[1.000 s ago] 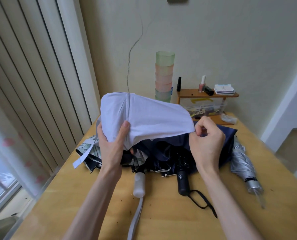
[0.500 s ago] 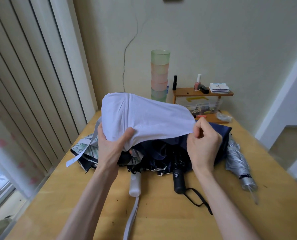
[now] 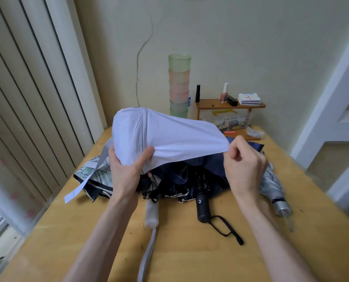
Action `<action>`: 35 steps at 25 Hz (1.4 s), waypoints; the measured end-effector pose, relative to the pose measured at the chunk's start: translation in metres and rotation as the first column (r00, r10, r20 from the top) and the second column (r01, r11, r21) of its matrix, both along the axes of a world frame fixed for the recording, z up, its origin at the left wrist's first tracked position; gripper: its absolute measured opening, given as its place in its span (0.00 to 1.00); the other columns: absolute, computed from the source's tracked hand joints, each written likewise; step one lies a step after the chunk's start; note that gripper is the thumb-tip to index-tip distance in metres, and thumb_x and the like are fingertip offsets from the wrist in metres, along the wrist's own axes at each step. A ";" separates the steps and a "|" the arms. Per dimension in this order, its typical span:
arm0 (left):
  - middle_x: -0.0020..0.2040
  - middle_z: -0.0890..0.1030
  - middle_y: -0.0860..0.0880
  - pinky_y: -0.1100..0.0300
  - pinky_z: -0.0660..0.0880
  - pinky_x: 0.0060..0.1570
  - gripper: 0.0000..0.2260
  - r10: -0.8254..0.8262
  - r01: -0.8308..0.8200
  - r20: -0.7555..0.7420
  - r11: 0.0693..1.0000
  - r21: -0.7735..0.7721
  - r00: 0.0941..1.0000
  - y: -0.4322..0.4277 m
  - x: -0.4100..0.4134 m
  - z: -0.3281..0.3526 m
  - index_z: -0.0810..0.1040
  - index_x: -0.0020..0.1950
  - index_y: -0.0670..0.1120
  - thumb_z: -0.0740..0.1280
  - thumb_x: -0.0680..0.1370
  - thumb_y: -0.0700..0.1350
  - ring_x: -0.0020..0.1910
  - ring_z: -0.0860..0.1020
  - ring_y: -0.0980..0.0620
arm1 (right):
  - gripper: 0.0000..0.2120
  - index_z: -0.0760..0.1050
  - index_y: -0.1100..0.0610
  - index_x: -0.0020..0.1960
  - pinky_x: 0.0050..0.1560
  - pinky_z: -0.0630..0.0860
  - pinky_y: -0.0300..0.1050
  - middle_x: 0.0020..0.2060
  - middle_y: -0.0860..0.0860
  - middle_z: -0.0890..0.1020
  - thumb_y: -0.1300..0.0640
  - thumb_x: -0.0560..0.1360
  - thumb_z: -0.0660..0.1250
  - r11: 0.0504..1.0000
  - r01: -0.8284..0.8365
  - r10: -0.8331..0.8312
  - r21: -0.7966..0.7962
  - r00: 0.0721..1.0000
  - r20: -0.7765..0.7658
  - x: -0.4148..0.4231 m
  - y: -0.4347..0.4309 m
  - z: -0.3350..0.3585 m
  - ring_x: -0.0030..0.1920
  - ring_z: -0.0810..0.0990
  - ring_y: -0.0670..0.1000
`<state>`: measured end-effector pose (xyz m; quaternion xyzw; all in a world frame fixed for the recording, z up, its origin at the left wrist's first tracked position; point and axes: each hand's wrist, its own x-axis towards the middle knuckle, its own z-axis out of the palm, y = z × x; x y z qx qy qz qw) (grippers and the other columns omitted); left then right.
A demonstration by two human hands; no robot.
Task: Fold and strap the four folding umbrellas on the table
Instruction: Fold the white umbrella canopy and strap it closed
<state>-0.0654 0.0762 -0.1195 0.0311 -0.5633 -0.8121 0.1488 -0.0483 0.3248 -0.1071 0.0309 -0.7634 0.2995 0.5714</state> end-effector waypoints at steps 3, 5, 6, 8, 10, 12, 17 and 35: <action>0.66 0.81 0.54 0.46 0.83 0.57 0.37 0.007 -0.007 -0.021 1.000 -0.007 1.000 0.009 0.002 0.002 0.71 0.73 0.59 0.85 0.69 0.49 0.62 0.84 0.49 | 0.05 0.75 0.59 0.45 0.33 0.69 0.44 0.34 0.47 0.77 0.65 0.78 0.69 0.985 0.023 -0.018 -0.170 0.999 0.028 0.001 -0.001 -0.008 0.32 0.73 0.53; 0.66 0.81 0.53 0.48 0.84 0.56 0.36 0.010 -0.010 -0.019 1.000 -0.003 1.000 0.011 0.002 0.003 0.70 0.73 0.59 0.84 0.70 0.48 0.60 0.84 0.50 | 0.03 0.78 0.56 0.55 0.39 0.80 0.47 0.44 0.51 0.86 0.59 0.82 0.69 0.759 -0.260 0.394 -0.598 0.913 0.103 0.001 -0.008 0.002 0.39 0.85 0.54; 0.66 0.82 0.53 0.48 0.83 0.58 0.36 0.012 -0.012 -0.015 1.000 -0.004 1.000 0.011 0.003 0.003 0.70 0.73 0.58 0.83 0.70 0.48 0.60 0.84 0.51 | 0.04 0.80 0.55 0.57 0.40 0.81 0.47 0.47 0.53 0.88 0.58 0.84 0.68 0.626 -0.308 0.533 -0.716 0.840 0.104 -0.002 -0.008 0.004 0.41 0.87 0.54; 0.65 0.83 0.53 0.43 0.82 0.62 0.35 0.018 -0.018 -0.002 1.000 0.005 1.000 0.009 0.003 0.003 0.71 0.73 0.57 0.83 0.70 0.48 0.60 0.84 0.50 | 0.04 0.83 0.56 0.55 0.40 0.81 0.44 0.43 0.51 0.88 0.61 0.83 0.69 0.647 -0.301 0.564 -0.701 0.807 0.173 -0.006 -0.003 0.004 0.40 0.87 0.50; 0.64 0.83 0.53 0.40 0.82 0.60 0.34 0.046 -0.046 0.002 0.999 -0.003 0.999 0.006 0.002 0.003 0.72 0.71 0.59 0.84 0.70 0.49 0.61 0.84 0.48 | 0.05 0.85 0.58 0.54 0.43 0.82 0.41 0.42 0.46 0.88 0.64 0.80 0.72 0.830 -0.224 0.373 -0.511 0.904 0.209 -0.006 0.001 0.000 0.42 0.87 0.46; 0.66 0.81 0.53 0.41 0.83 0.58 0.34 0.071 -0.072 -0.025 0.997 -0.027 0.997 0.005 0.002 0.002 0.71 0.71 0.59 0.84 0.70 0.49 0.62 0.83 0.47 | 0.07 0.84 0.57 0.56 0.46 0.81 0.35 0.45 0.45 0.87 0.64 0.80 0.72 0.952 -0.091 0.140 -0.293 0.979 0.150 -0.001 0.002 -0.004 0.44 0.85 0.44; 0.66 0.82 0.55 0.45 0.80 0.64 0.35 0.049 -0.053 -0.051 0.995 -0.082 0.997 0.001 0.003 0.003 0.71 0.72 0.61 0.84 0.70 0.50 0.62 0.83 0.52 | 0.13 0.82 0.51 0.60 0.49 0.86 0.53 0.49 0.45 0.89 0.64 0.79 0.73 0.766 -0.325 0.493 -0.554 0.851 0.183 -0.005 -0.001 0.004 0.48 0.88 0.48; 0.71 0.77 0.59 0.51 0.81 0.63 0.43 -0.263 0.166 -0.195 0.898 -0.407 0.945 -0.047 0.010 0.019 0.67 0.74 0.69 0.80 0.62 0.55 0.70 0.78 0.53 | 0.03 0.84 0.38 0.50 0.61 0.70 0.37 0.55 0.39 0.75 0.43 0.76 0.74 0.563 -0.640 0.775 -0.523 0.188 0.603 0.006 0.003 0.028 0.59 0.76 0.38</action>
